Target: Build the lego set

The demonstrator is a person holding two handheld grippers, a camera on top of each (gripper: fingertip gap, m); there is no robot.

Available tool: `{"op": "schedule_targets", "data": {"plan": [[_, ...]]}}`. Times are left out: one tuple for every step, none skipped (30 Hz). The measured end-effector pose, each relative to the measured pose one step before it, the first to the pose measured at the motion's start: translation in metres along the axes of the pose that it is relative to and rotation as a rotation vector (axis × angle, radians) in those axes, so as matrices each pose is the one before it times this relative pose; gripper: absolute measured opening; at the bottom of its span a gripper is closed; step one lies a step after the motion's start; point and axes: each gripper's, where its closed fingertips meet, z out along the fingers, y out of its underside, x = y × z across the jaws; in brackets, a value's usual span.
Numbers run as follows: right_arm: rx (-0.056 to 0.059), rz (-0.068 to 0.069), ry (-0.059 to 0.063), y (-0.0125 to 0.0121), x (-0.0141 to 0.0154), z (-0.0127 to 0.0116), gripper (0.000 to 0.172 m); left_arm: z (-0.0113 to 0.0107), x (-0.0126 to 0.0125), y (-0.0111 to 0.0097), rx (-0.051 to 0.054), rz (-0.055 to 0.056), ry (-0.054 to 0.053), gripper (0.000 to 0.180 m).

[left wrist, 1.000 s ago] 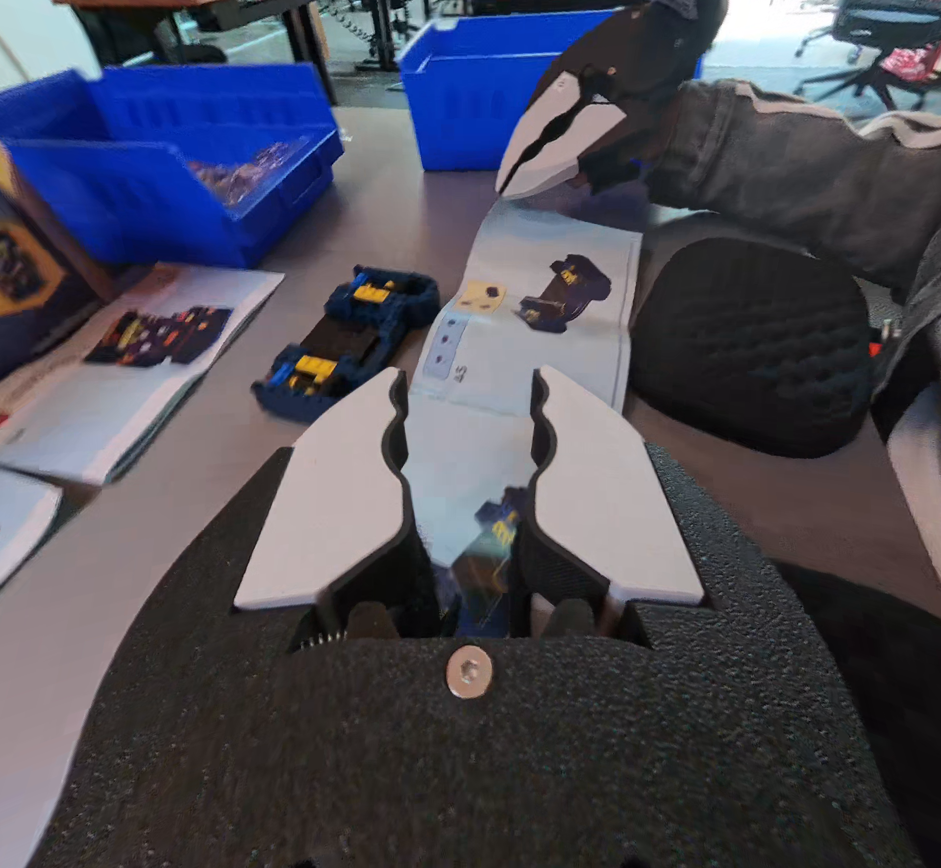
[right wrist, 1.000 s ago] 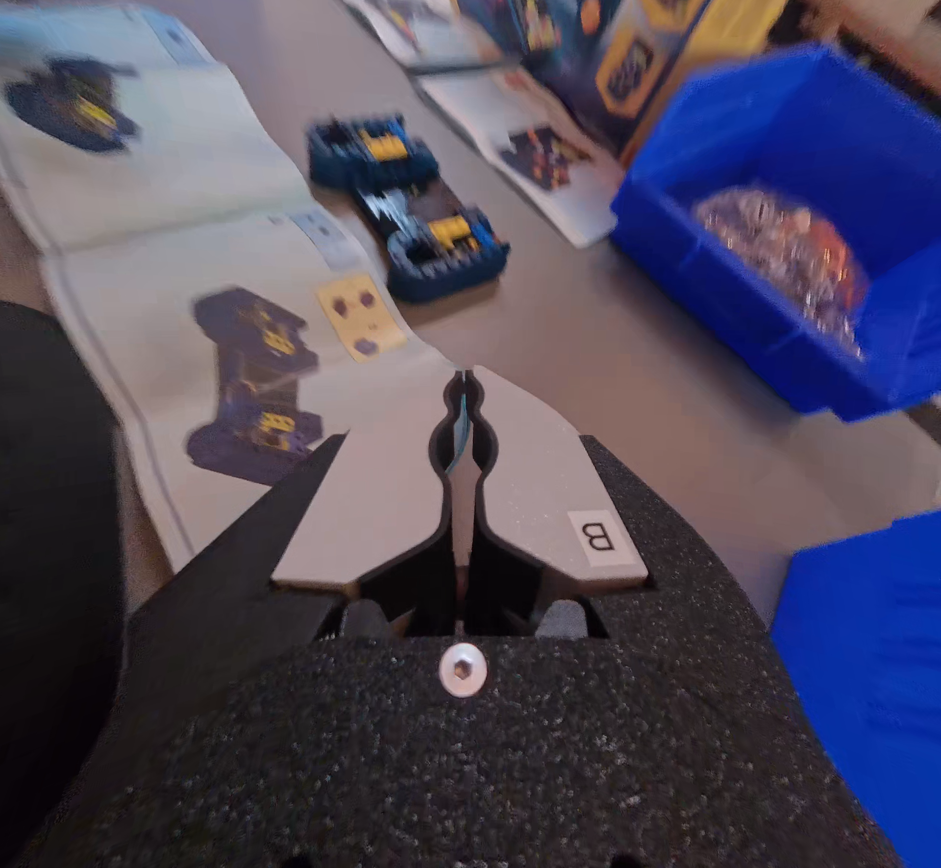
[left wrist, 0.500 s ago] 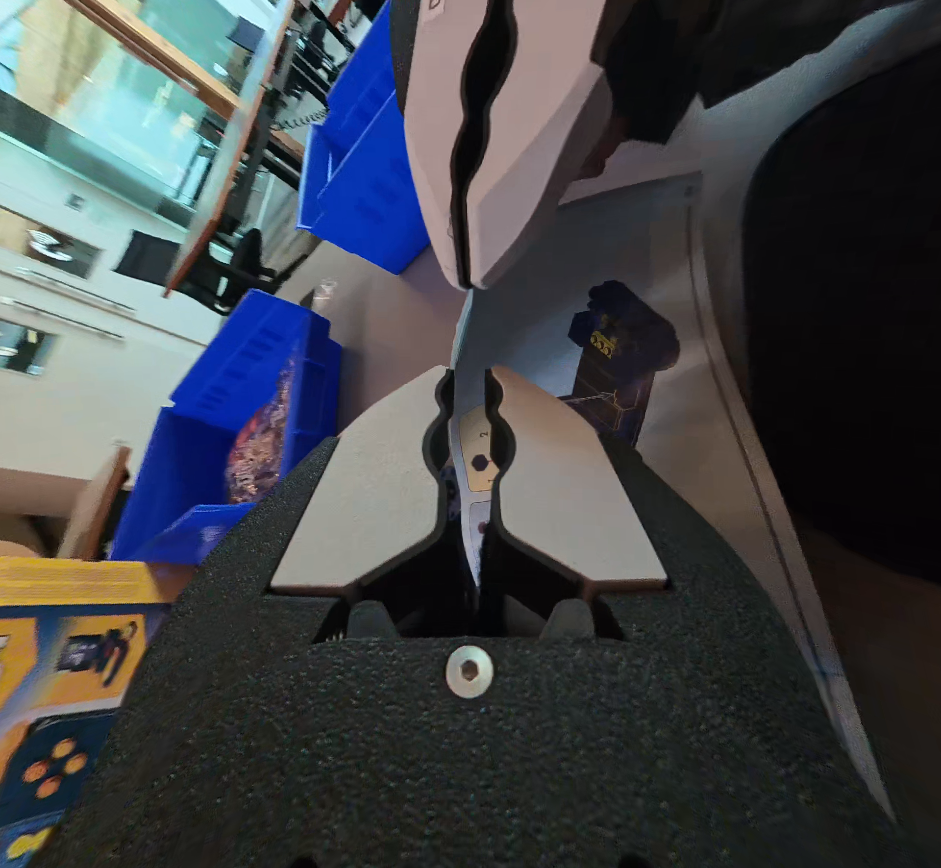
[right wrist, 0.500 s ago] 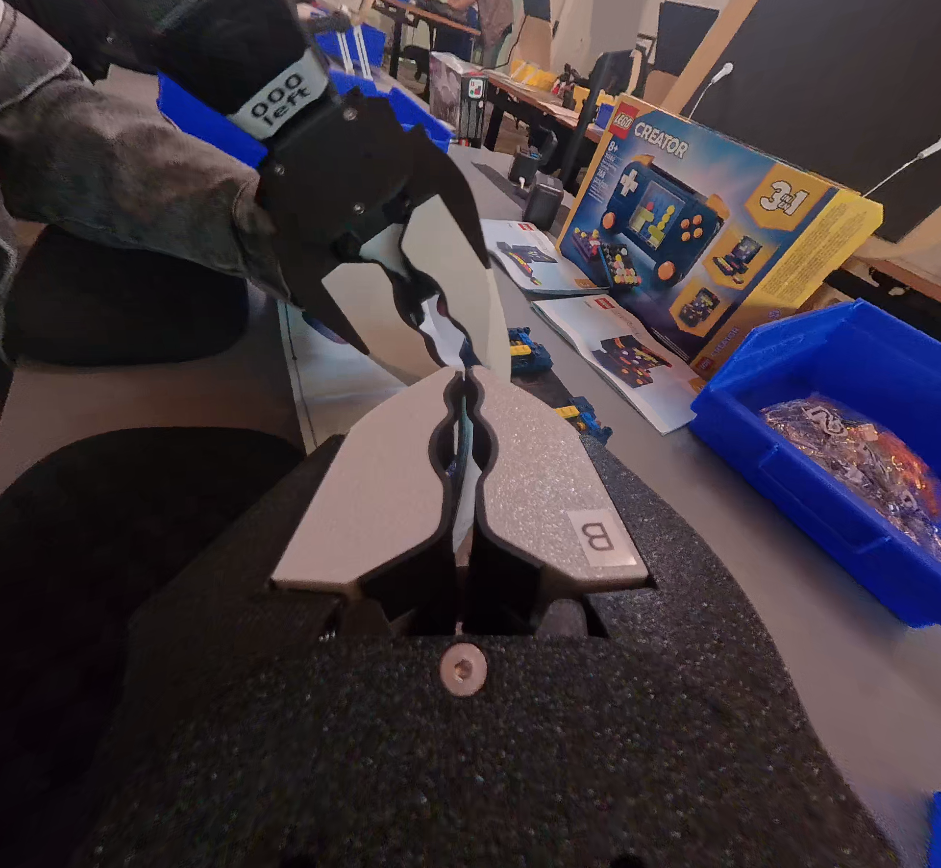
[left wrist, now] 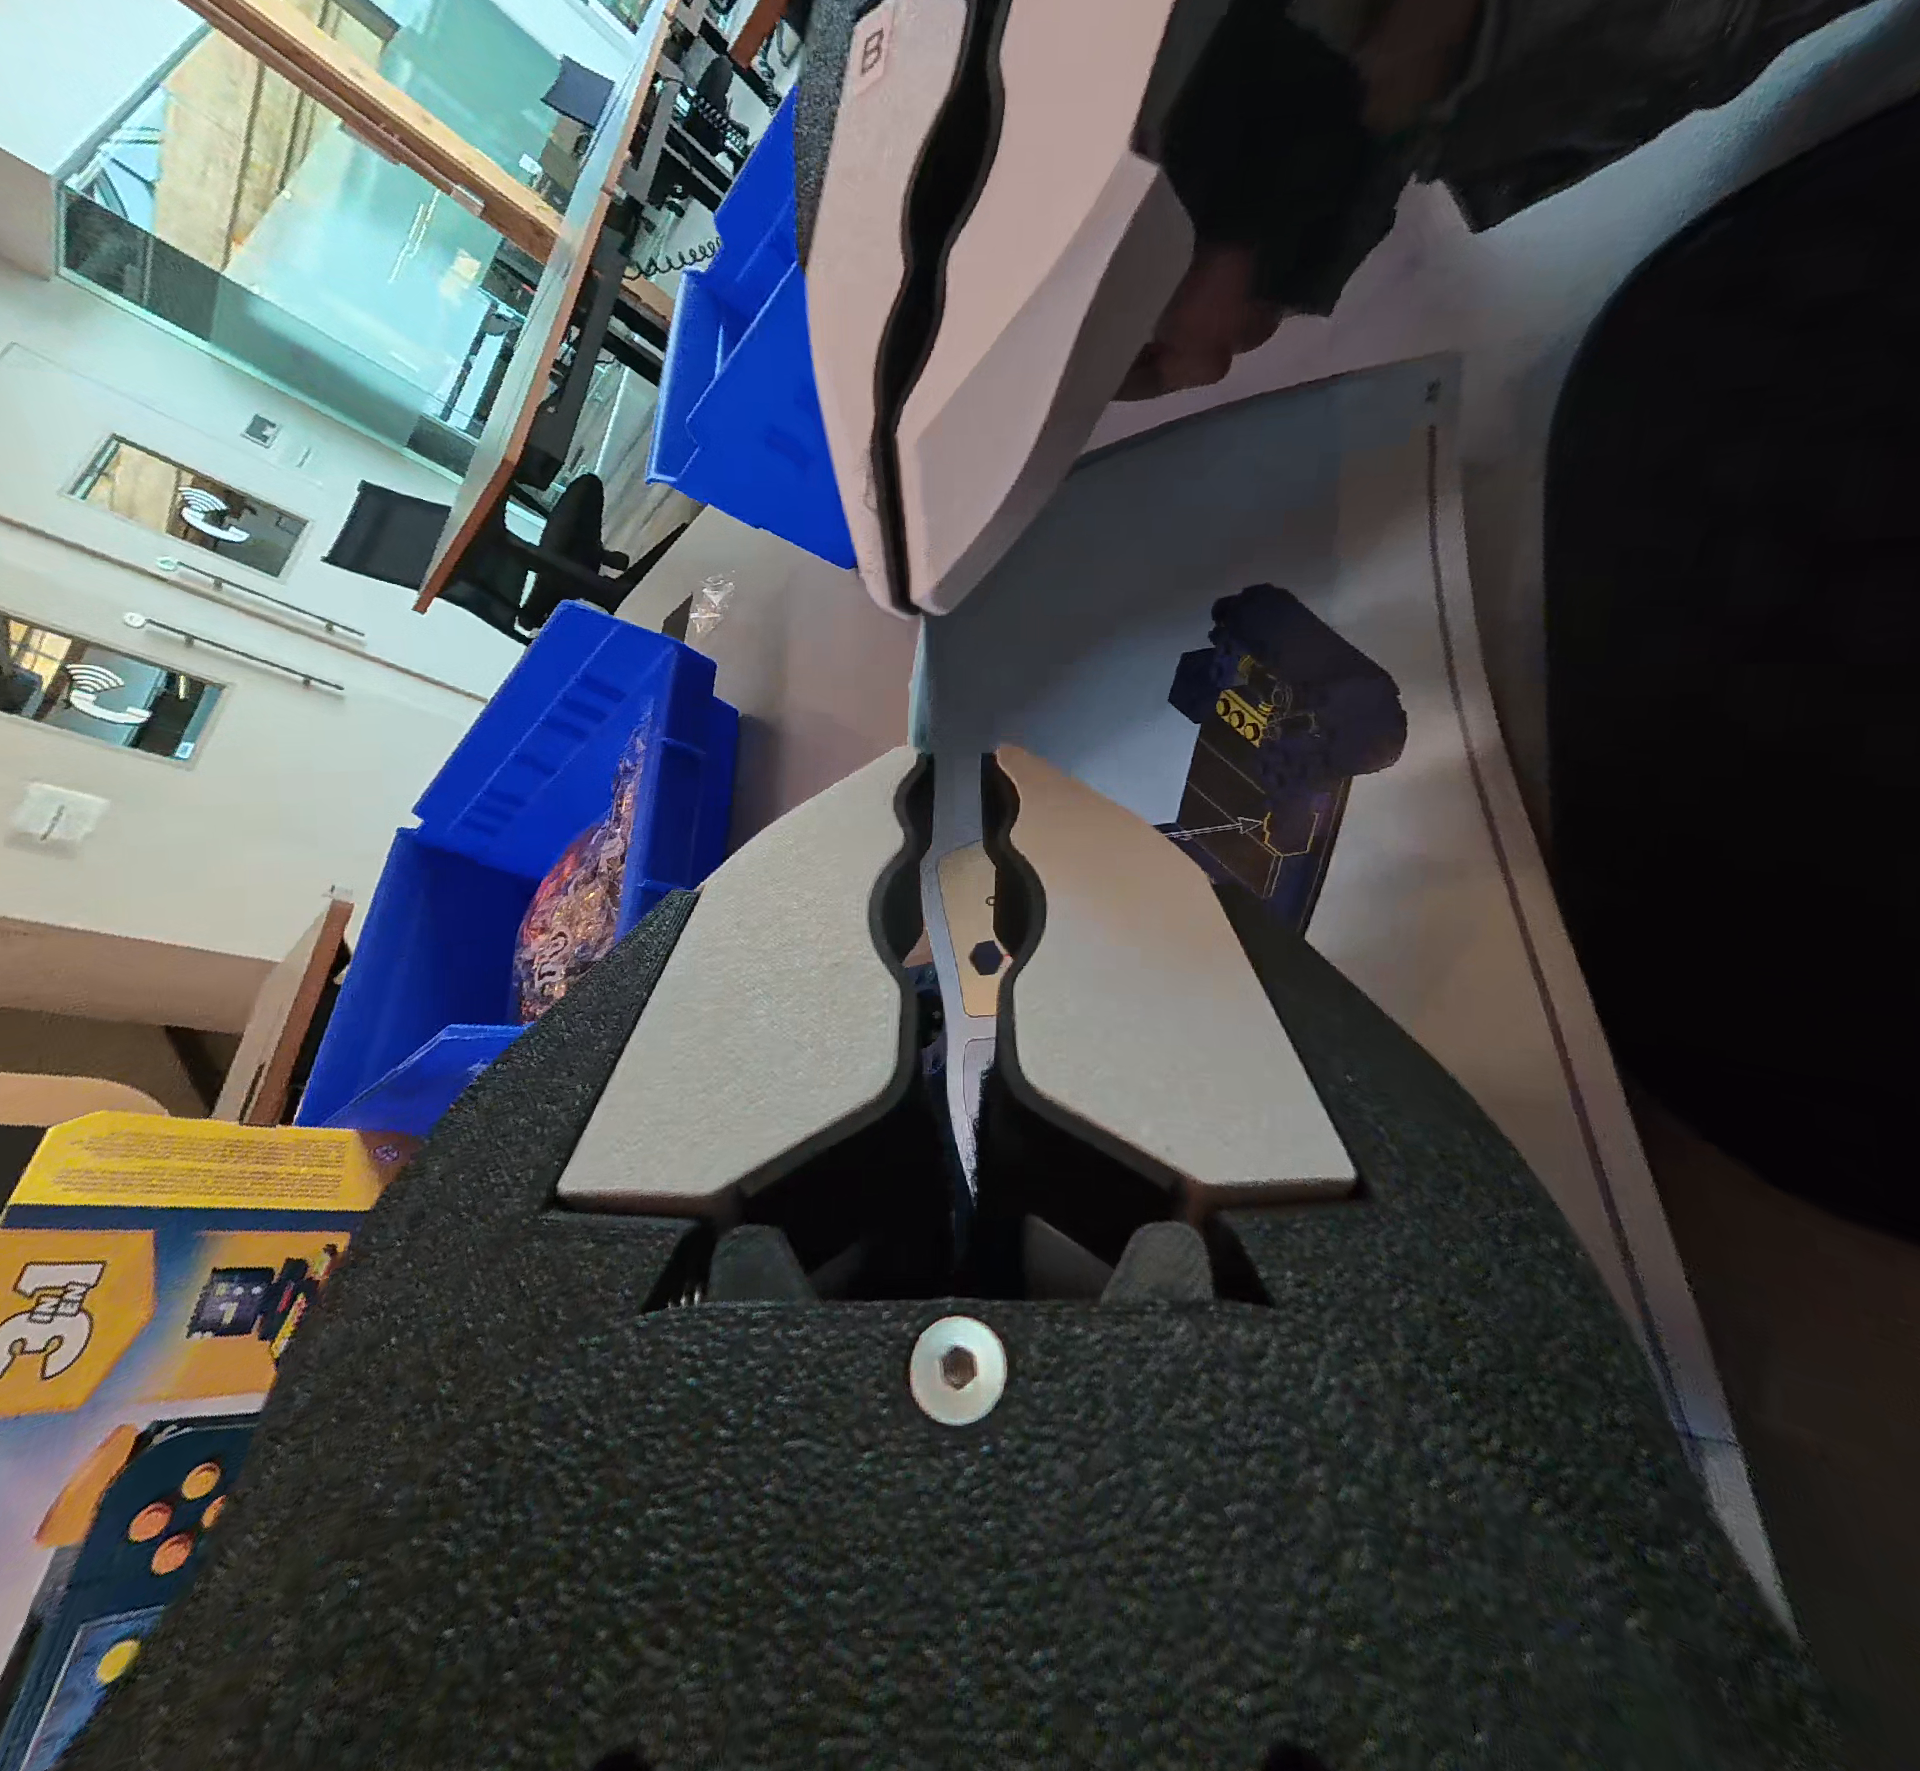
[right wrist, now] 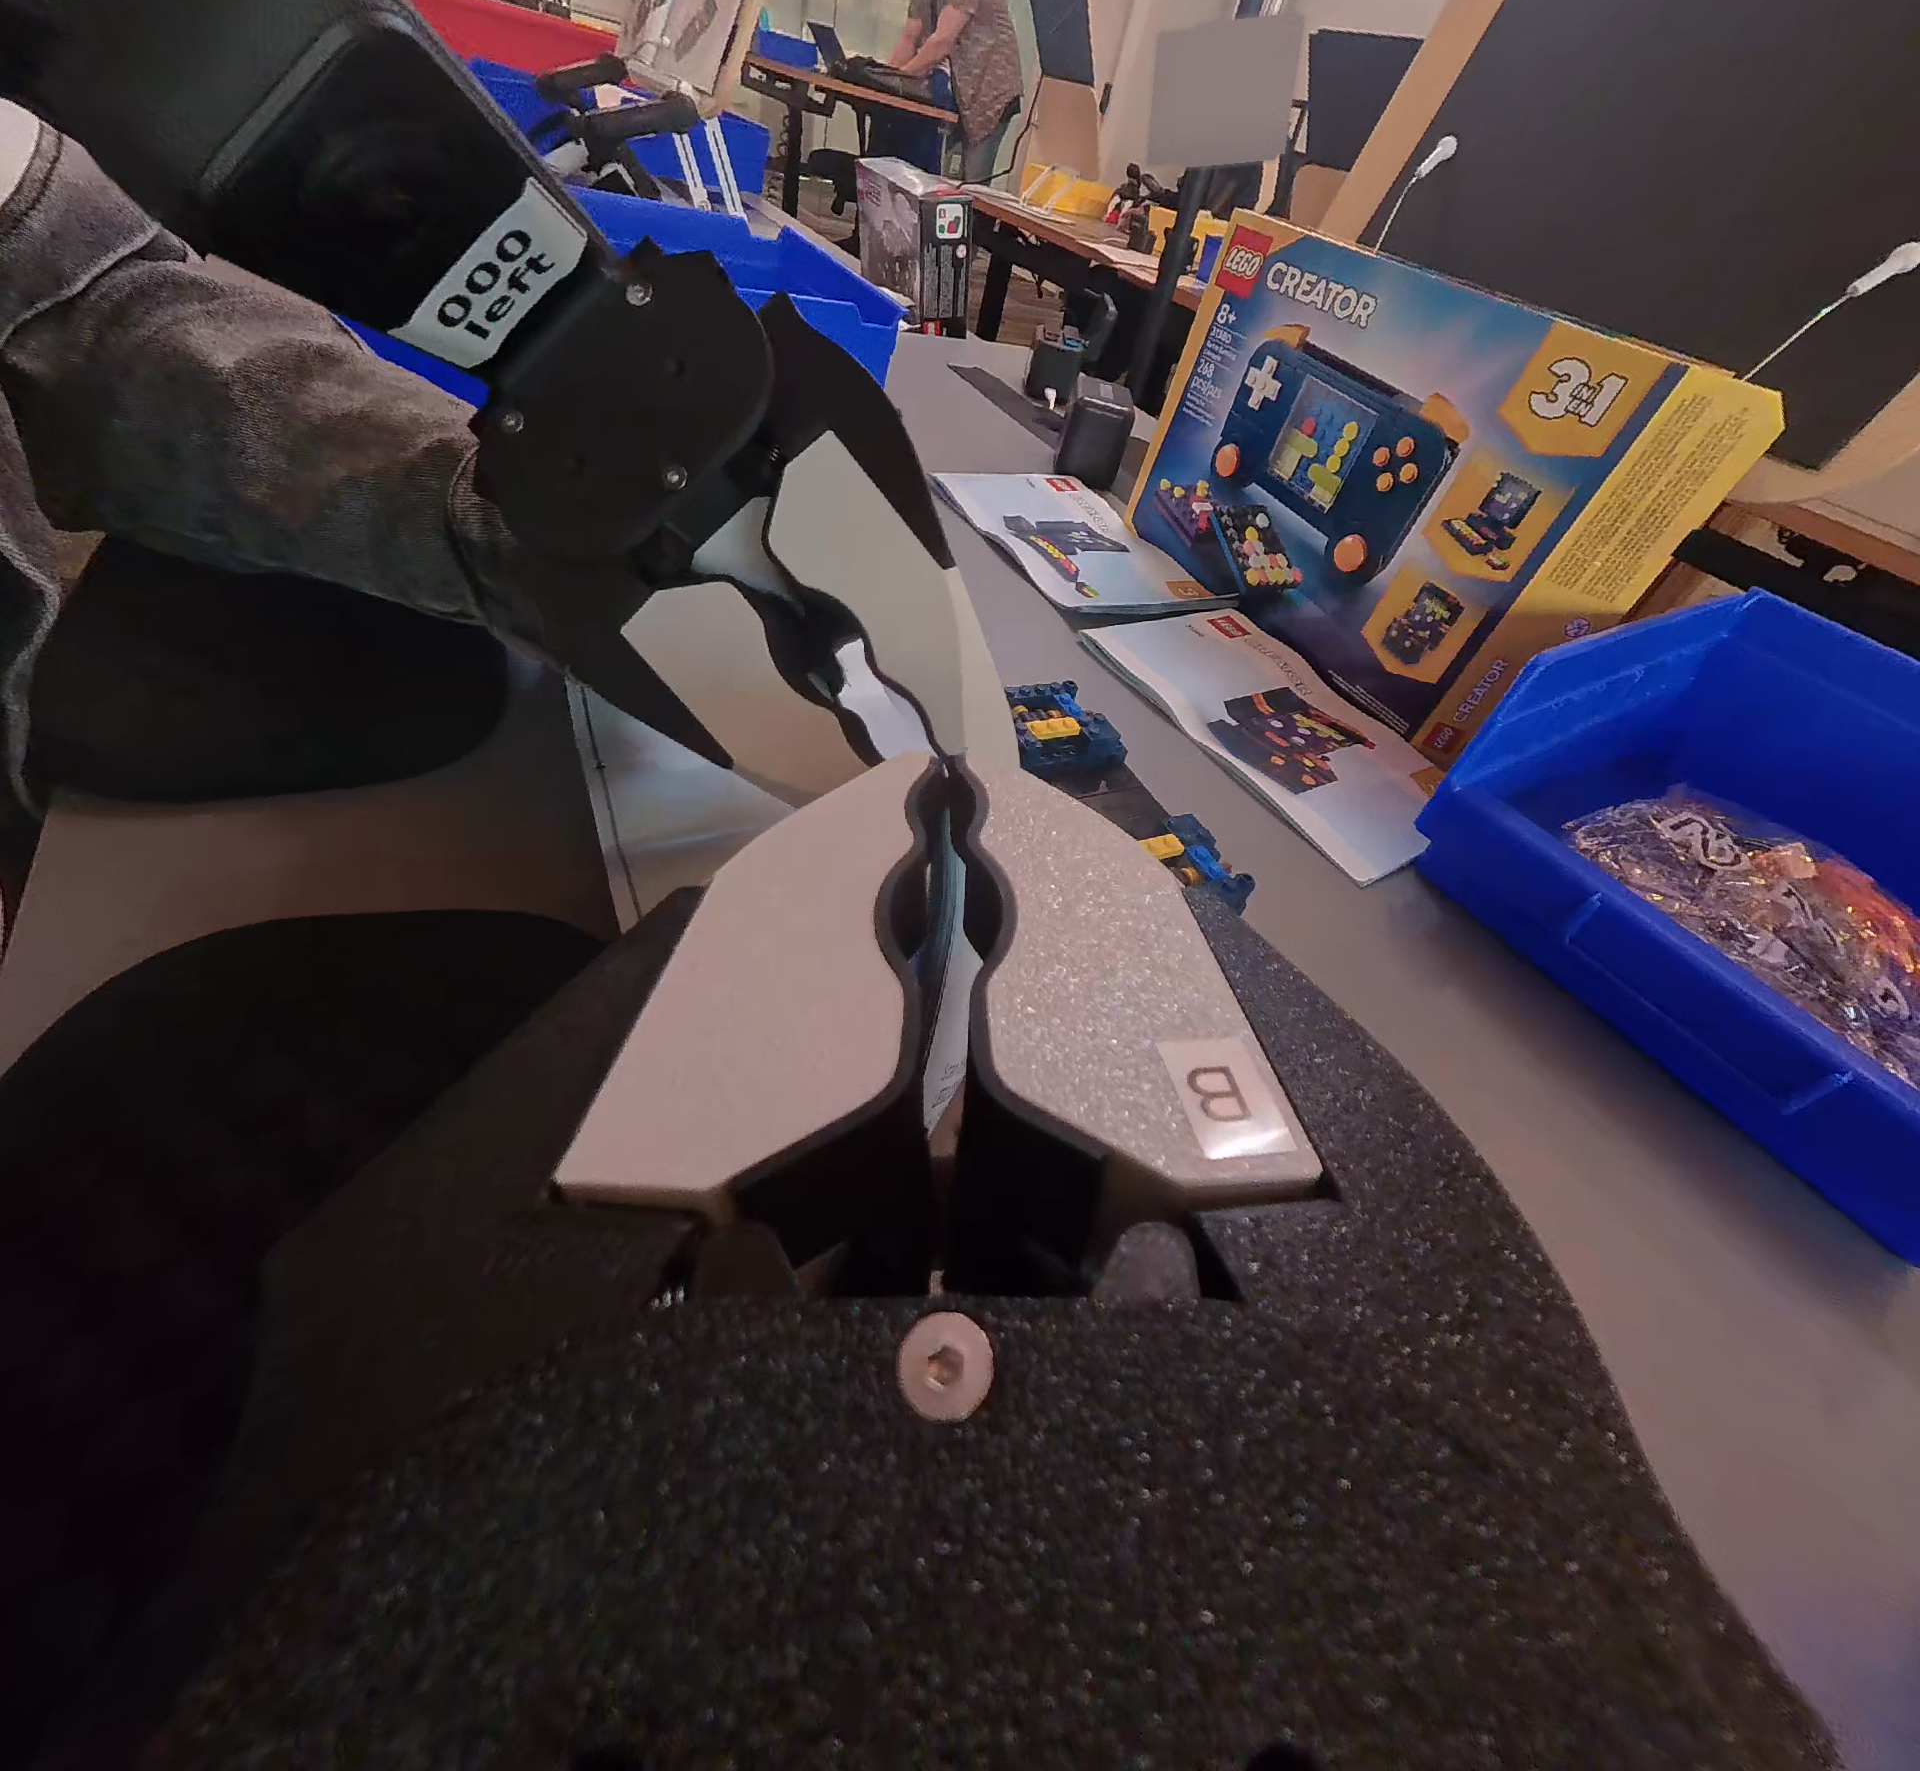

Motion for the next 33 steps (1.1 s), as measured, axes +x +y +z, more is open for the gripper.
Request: {"op": "schedule_targets", "data": {"plan": [[-0.0013, 0.0013, 0.0020, 0.00017, 0.00032, 0.00014, 0.000, 0.00013, 0.00042, 0.00025, -0.0034, 0.0039, -0.0020, 0.008], [0.0008, 0.0025, 0.0005, -0.00007, 0.00035, -0.00017, 0.000, -0.00008, 0.00013, -0.00007, 0.0005, -0.0007, -0.0020, 0.008], [0.0031, 0.0033, 0.0000, -0.00028, 0.00005, -0.00022, 0.000, 0.00003, 0.00074, -0.00041, 0.0043, -0.0032, 0.0039, 0.007], [0.0013, 0.0025, 0.0006, -0.00017, 0.00026, -0.00015, 0.000, 0.00019, 0.00071, -0.00045, 0.0028, -0.0044, 0.0047, 0.007], [-0.0009, 0.0000, 0.0009, 0.00014, 0.00013, -0.00016, 0.000, 0.00016, 0.00020, -0.00006, 0.0003, -0.0016, 0.0009, 0.007], [-0.0013, -0.0006, 0.0021, 0.00015, 0.00021, -0.00011, 0.000, 0.00019, 0.00030, 0.00002, -0.0016, 0.0020, 0.0011, 0.007], [-0.0005, 0.0004, -0.0018, -0.00004, -0.00026, 0.00005, 0.000, 0.00034, 0.00056, -0.00022, -0.0001, 0.0041, 0.0030, 0.007], [-0.0002, 0.0011, -0.0079, -0.00012, -0.00141, 0.00052, 0.000, 0.00064, 0.00008, -0.00082, 0.0021, 0.0044, 0.0001, 0.007], [-0.0007, -0.0006, -0.0049, -0.00027, -0.00097, 0.00054, 0.000, 0.00091, 0.00066, -0.00082, 0.0012, 0.0085, 0.0041, 0.007], [-0.0018, -0.0031, -0.0010, -0.00007, -0.00041, 0.00056, 0.000, 0.00118, -0.00020, -0.00034, -0.0027, 0.0107, -0.0015, 0.007], [-0.0036, -0.0025, 0.0002, 0.00034, 0.00000, 0.00031, 0.000, 0.00102, 0.00005, -0.00001, -0.0044, 0.0137, 0.0018, 0.007], [-0.0044, -0.0005, -0.0007, 0.00061, 0.00004, 0.00023, 0.000, 0.00089, 0.00025, 0.00029, -0.0059, 0.0142, 0.0044, 0.007], [-0.0003, 0.0007, -0.0035, 0.00046, -0.00038, 0.00007, 0.000, 0.00080, 0.00017, 0.00001, -0.0029, 0.0121, 0.0065, 0.007], [0.0021, 0.0019, -0.0054, 0.00018, -0.00070, 0.00005, 0.000, 0.00059, -0.00029, -0.00032, -0.0001, 0.0077, 0.0044, 0.005], [0.0000, 0.0019, -0.0031, 0.00056, -0.00034, 0.00003, 0.000, 0.00056, -0.00035, -0.00002, -0.0022, 0.0028, 0.0051, 0.002], [0.0006, 0.0017, 0.0016, 0.00042, 0.00027, -0.00025, 0.000, 0.00036, -0.00068, 0.00019, -0.0033, -0.0014, 0.0042, 0.000], [0.0013, 0.0006, 0.0016, 0.00017, 0.00042, -0.00043, 0.000, 0.00013, 0.00043, 0.00004, 0.0005, -0.0045, 0.0112, 0.000], [0.0037, 0.0016, 0.0008, -0.00021, 0.00021, -0.00057, 0.000, -0.00048, 0.00011, -0.00005, 0.0047, -0.0112, 0.0074, 0.000], [0.0034, 0.0034, 0.0006, -0.00011, 0.00036, -0.00064, 0.000, -0.00104, 0.00018, 0.00003, 0.0065, -0.0138, 0.0057, 0.000], [-0.0008, 0.0055, 0.0030, 0.00064, 0.00082, -0.00054, 0.000, -0.00106, 0.00044, 0.00016, 0.0068, -0.0103, 0.0065, 0.000], [-0.0041, 0.0042, 0.0149, 0.00132, 0.00256, -0.00094, 0.001, -0.00099, 0.00072, -0.00006, 0.0071, -0.0092, 0.0074, 0.000], [-0.0016, 0.0008, 0.0119, 0.00121, 0.00218, -0.00116, 0.002, -0.00061, 0.00037, 0.00027, 0.0025, -0.0095, 0.0038, 0.000], [0.0069, 0.0031, -0.0068, 0.00010, -0.00052, -0.00139, 0.003, -0.00008, 0.00107, 0.00048, -0.0007, -0.0030, 0.0080, 0.000], [0.0099, 0.0129, -0.0154, -0.00063, -0.00176, -0.00125, 0.007, 0.00014, 0.00087, 0.00015, 0.0003, 0.0004, 0.0053, 0.000], [-0.0051, 0.0159, -0.0015, 0.00147, 0.00062, -0.00092, 0.011, 0.00053, 0.00097, 0.00033, -0.0005, 0.0003, 0.0052, 0.000], [-0.0261, 0.0053, 0.0115, 0.00475, 0.00272, -0.00119, 0.010, 0.00096, 0.00143, 0.00114, -0.0059, -0.0020, 0.0088, 0.000], [-0.0363, -0.0056, 0.0200, 0.00683, 0.00425, -0.00163, 0.004, 0.00107, 0.00103, 0.00129, -0.0054, -0.0038, 0.0055, 0.000], [-0.0382, -0.0088, 0.0237, 0.00789, 0.00460, -0.00209, 0.004, 0.00086, 0.00095, 0.00148, -0.0039, -0.0035, 0.0051, 0.000], [-0.0392, -0.0043, 0.0216, 0.00853, 0.00448, -0.00302, 0.006, 0.00071, 0.00160, 0.00167, -0.0062, -0.0024, 0.0101, 0.000], [-0.0452, 0.0117, 0.0218, 0.00954, 0.00489, -0.00379, 0.010, 0.00067, 0.00087, 0.00267, -0.0134, -0.0092, 0.0062, 0.000], [-0.0621, 0.0206, 0.0052, 0.01135, 0.00298, -0.00415, 0.016, 0.00074, 0.00290, 0.00364, -0.0195, -0.0138, 0.0217, 0.000], [-0.0743, 0.0234, -0.0175, 0.01250, -0.00076, -0.00411, 0.024, 0.00122, 0.00671, 0.00607, -0.0377, -0.0219, 0.0522, 0.000], [-0.0841, 0.0296, -0.0185, 0.01301, -0.00180, -0.00341, 0.034, 0.00164, 0.00581, 0.00876, -0.0577, -0.0342, 0.0466, 0.000]]}}
